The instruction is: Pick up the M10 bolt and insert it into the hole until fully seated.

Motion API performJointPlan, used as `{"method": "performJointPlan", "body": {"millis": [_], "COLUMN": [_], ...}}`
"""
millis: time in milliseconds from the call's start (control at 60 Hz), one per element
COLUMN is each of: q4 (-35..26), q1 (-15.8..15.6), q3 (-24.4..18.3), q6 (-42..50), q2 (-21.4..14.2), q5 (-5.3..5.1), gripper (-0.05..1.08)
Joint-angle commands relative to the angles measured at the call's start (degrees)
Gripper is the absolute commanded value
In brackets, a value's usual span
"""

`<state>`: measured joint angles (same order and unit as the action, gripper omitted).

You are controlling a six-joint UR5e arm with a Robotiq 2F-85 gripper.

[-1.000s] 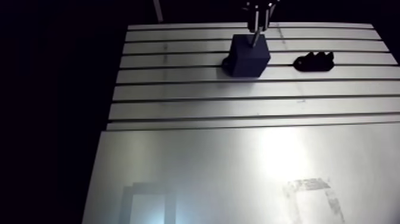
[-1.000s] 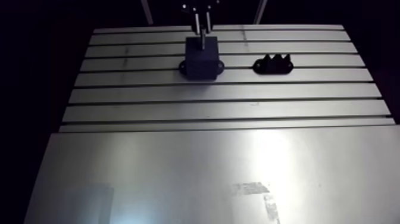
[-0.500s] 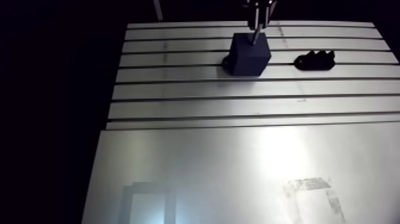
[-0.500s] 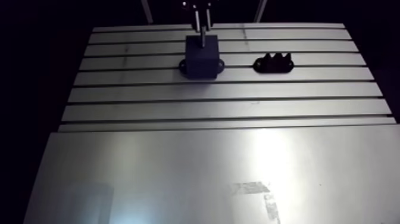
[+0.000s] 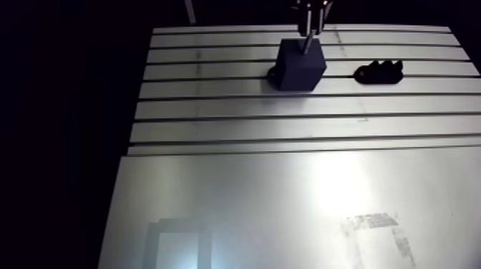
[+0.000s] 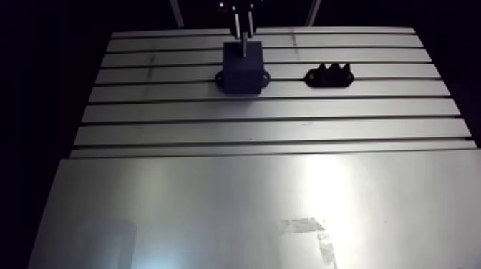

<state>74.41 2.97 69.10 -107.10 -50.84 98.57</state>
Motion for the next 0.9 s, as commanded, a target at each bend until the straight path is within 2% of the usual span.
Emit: {"method": "performJointPlan", "body": {"millis": [17, 900], "q4": [-0.02, 0.07], "q1": [-0.07, -0.16], "q3": [0.28, 0.37], "q6": [0.00, 0.00], "q2": [0.01, -0.08], "q5": [0.00, 0.00], "gripper": [1.07, 1.07]}}
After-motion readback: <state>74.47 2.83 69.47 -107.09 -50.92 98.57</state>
